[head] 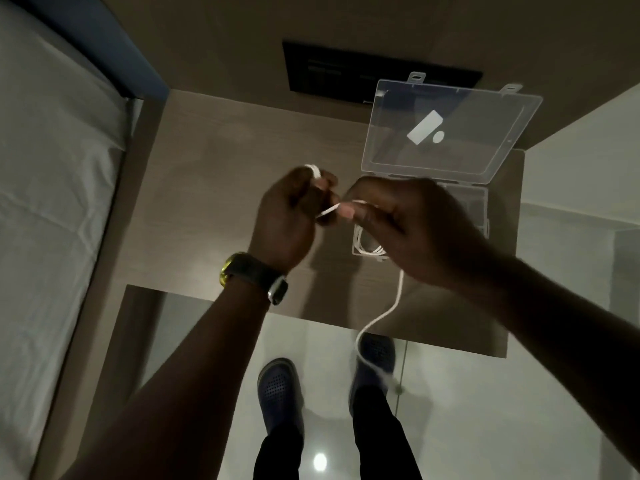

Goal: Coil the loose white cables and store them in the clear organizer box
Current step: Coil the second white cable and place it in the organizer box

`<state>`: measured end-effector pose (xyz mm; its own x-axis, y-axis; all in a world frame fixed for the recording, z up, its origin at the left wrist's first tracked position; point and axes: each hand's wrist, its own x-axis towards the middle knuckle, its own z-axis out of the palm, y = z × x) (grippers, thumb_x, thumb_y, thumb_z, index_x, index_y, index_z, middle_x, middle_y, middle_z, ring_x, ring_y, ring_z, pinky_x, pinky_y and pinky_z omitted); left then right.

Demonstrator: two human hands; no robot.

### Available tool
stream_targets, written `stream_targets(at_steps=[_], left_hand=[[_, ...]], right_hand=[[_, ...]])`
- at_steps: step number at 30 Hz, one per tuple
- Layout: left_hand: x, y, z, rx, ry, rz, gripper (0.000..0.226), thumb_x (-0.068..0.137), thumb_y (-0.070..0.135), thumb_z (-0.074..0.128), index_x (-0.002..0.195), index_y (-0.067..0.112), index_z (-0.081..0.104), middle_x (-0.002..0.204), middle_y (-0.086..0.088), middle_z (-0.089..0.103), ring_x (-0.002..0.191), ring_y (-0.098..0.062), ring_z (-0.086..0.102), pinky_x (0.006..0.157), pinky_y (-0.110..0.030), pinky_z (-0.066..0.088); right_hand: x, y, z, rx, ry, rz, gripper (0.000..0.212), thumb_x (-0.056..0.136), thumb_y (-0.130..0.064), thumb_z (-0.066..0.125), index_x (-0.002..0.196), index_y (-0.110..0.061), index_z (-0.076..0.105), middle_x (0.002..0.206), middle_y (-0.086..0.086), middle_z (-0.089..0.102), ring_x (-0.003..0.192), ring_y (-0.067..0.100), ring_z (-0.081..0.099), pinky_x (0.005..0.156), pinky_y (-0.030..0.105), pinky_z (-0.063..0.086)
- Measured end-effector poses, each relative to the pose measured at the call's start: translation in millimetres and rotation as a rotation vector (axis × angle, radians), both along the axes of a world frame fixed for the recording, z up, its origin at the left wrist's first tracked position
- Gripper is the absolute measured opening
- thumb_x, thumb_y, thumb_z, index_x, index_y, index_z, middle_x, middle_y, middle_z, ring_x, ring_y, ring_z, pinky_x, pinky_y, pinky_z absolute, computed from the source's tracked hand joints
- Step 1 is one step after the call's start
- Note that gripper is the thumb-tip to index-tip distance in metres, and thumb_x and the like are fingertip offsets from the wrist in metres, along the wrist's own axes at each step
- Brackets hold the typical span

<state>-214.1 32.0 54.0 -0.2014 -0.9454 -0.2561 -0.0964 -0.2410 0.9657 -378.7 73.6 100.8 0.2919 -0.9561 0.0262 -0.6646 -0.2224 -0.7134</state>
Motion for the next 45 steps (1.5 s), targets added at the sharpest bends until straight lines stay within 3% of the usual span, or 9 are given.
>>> stream_targets(at_steps=[4,10,15,19,24,31,35,39,45], left_hand=[[-12,5,3,0.132,-0.108,-0.194,0.033,0.089,0.021,0.043,0.072,0.006,0.066,0.056,-0.003,0.054,0.045,-0.014,0.046,0.047,-0.025,0.039],[-20,7,23,0.587,0.756,-0.192,0.032,0.086,0.026,0.037,0.086,0.004,0.061,0.061,0.003,0.044,0.045,-0.009,0.033,0.047,-0.025,0.022],[-8,-6,25,0.549,1.13,0.134,0.034,0.102,0.016,0.022,0.099,0.008,0.056,0.08,0.003,0.047,0.065,-0.007,0.047,0.066,-0.02,0.038],[-2,-16,17,0.393,0.925,0.257,0.026,0.101,0.012,0.031,0.103,0.007,0.056,0.088,-0.003,0.055,0.08,-0.016,0.058,0.081,-0.026,0.048],[-15,3,4,0.137,0.203,-0.113,0.022,0.096,0.009,0.04,0.098,-0.001,0.06,0.078,-0.01,0.057,0.068,-0.022,0.056,0.066,-0.032,0.048],[-34,21,18,0.419,0.504,-0.27,0.034,0.085,0.019,0.036,0.082,0.002,0.065,0.067,-0.009,0.046,0.049,-0.017,0.038,0.05,-0.031,0.028],[-31,21,24,0.593,0.828,-0.23,0.033,0.088,0.026,0.035,0.08,0.007,0.061,0.063,0.002,0.043,0.046,-0.009,0.035,0.051,-0.026,0.02],[-30,18,23,0.52,1.034,-0.081,0.028,0.099,0.021,0.029,0.091,0.011,0.054,0.069,0.005,0.046,0.056,-0.007,0.046,0.057,-0.021,0.037],[-27,16,11,0.327,0.69,0.083,0.024,0.102,0.01,0.032,0.101,0.006,0.057,0.082,-0.003,0.054,0.076,-0.016,0.059,0.077,-0.028,0.052]], right_hand=[[-22,-21,0,-0.181,0.137,-0.034,0.026,0.097,-0.032,0.057,0.087,-0.011,0.07,0.075,0.004,0.069,0.067,0.018,0.063,0.063,0.035,0.05],[-37,-34,-37,0.046,-0.159,-0.277,0.024,0.093,-0.033,0.062,0.08,-0.015,0.071,0.067,-0.01,0.065,0.064,0.003,0.06,0.063,0.028,0.045],[-13,13,-55,0.273,-0.127,-0.069,0.017,0.098,-0.032,0.054,0.102,-0.028,0.071,0.071,-0.007,0.068,0.063,0.0,0.062,0.061,0.023,0.049],[-6,42,-37,0.331,0.033,0.242,0.017,0.101,-0.036,0.047,0.099,-0.026,0.061,0.074,-0.007,0.064,0.066,0.006,0.06,0.065,0.037,0.051],[-37,13,-2,0.095,0.105,0.039,0.024,0.095,-0.039,0.044,0.099,-0.025,0.063,0.07,-0.014,0.059,0.06,-0.001,0.054,0.057,0.031,0.05],[-54,-28,-5,-0.19,0.111,-0.077,0.028,0.097,-0.036,0.052,0.1,-0.015,0.071,0.093,0.0,0.071,0.084,0.015,0.065,0.073,0.04,0.052],[-47,-25,-30,0.03,-0.055,-0.13,0.025,0.098,-0.025,0.052,0.106,-0.01,0.071,0.096,0.009,0.072,0.089,0.021,0.067,0.08,0.044,0.052],[-25,4,-46,0.334,-0.329,-0.032,0.022,0.097,-0.005,0.047,0.104,-0.002,0.068,0.088,0.007,0.068,0.081,0.011,0.063,0.078,0.033,0.054],[-21,39,-40,0.454,-0.105,0.1,0.015,0.102,-0.027,0.044,0.11,-0.025,0.057,0.078,-0.002,0.065,0.07,0.009,0.063,0.069,0.038,0.054]])
